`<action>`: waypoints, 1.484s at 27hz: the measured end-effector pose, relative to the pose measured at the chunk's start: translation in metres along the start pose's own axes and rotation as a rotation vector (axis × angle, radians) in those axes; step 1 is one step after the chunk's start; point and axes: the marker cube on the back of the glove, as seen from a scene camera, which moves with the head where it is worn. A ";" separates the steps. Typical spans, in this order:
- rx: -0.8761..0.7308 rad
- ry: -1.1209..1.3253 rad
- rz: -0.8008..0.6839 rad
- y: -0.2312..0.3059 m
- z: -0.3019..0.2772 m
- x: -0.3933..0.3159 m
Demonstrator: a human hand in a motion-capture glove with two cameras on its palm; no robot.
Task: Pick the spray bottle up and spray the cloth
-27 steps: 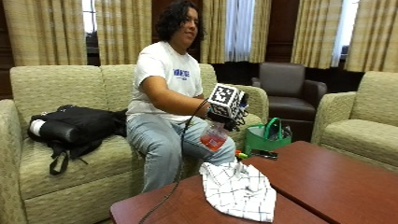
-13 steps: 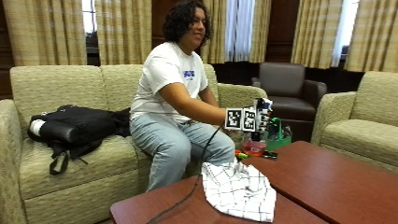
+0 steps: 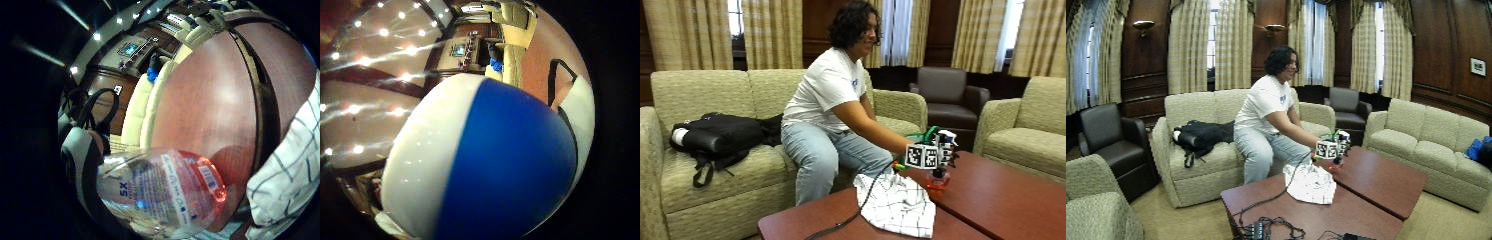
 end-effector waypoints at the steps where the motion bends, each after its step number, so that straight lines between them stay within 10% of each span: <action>1: -0.004 0.000 -0.009 0.000 0.007 0.003; 25: 0.098 0.055 -0.124 0.007 0.034 0.014; 40: -0.202 0.005 -0.038 0.010 0.025 0.021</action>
